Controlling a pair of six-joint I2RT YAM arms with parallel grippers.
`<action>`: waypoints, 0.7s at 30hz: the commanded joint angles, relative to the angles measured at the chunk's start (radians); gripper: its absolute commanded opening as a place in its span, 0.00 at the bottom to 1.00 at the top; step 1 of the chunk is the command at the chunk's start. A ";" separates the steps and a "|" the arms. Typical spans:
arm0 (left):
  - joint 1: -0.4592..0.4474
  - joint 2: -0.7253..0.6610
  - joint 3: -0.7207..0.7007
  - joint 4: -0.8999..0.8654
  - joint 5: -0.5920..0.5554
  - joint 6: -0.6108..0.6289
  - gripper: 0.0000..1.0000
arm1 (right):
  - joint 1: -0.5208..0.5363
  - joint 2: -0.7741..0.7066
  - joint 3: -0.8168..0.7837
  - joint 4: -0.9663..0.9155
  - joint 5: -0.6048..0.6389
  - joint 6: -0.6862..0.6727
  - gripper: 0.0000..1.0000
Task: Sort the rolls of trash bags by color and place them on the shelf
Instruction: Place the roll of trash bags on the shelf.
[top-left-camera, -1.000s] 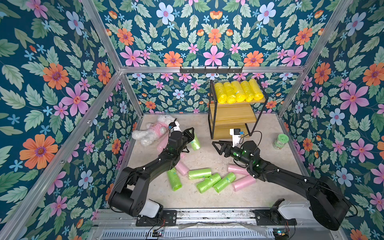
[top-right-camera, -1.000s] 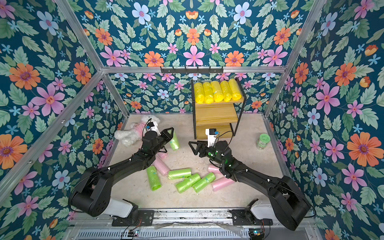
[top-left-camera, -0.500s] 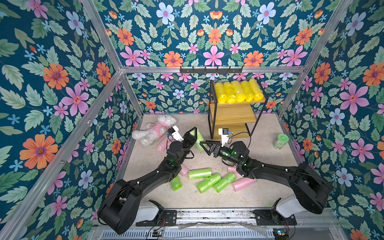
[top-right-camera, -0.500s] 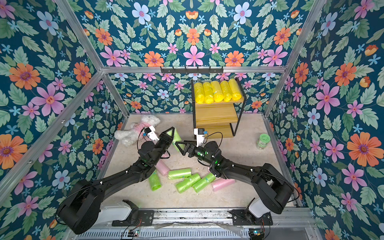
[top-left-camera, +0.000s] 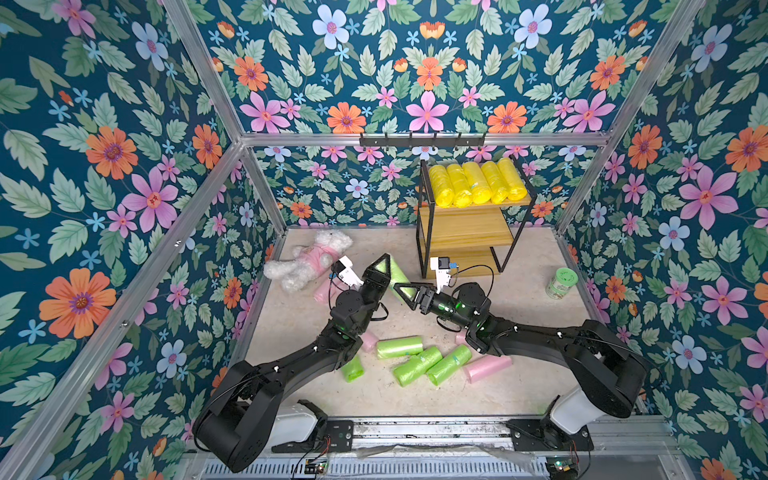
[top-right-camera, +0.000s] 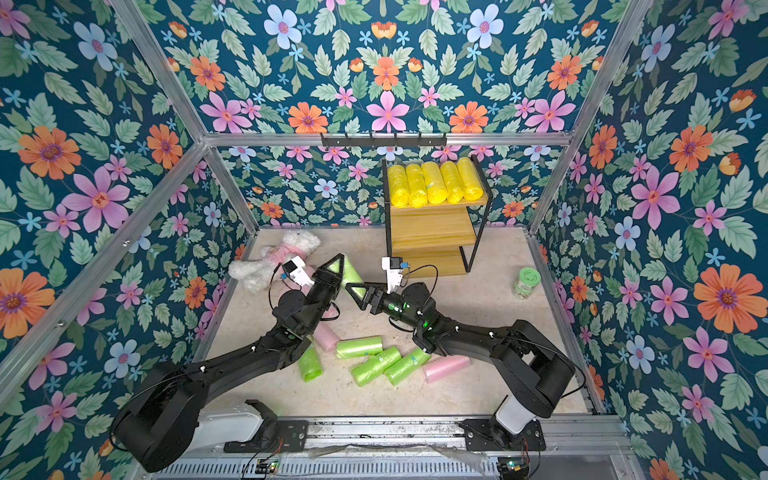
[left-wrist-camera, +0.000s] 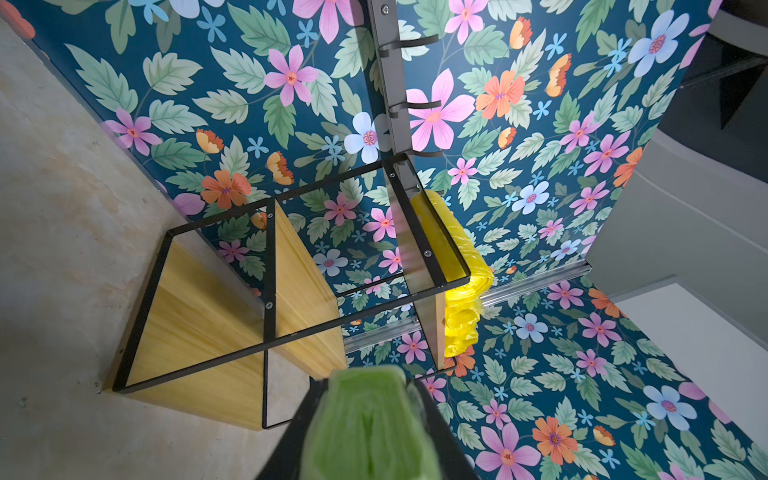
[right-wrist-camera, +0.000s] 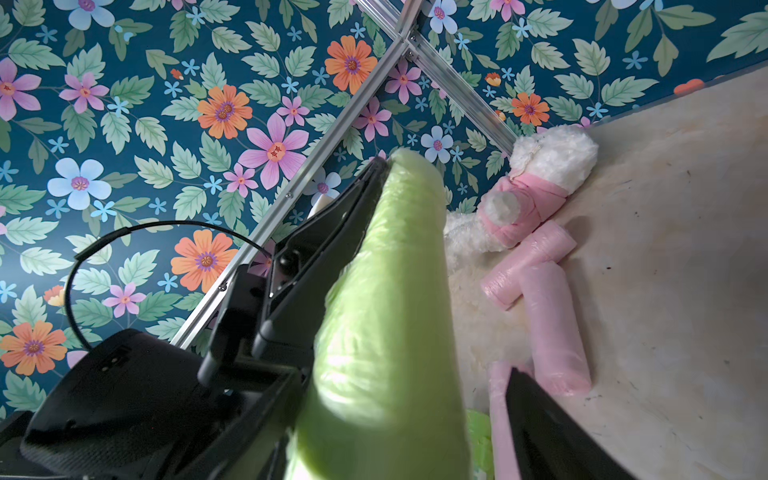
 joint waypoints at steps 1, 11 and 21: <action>0.000 -0.006 -0.001 0.067 -0.021 -0.008 0.35 | 0.001 0.000 0.007 0.058 -0.010 0.007 0.70; 0.000 0.006 -0.002 0.068 -0.030 0.008 0.43 | 0.001 -0.026 0.011 0.028 0.002 -0.007 0.45; 0.001 -0.008 -0.004 -0.029 -0.052 0.116 0.78 | -0.059 -0.095 -0.033 -0.057 -0.007 -0.041 0.41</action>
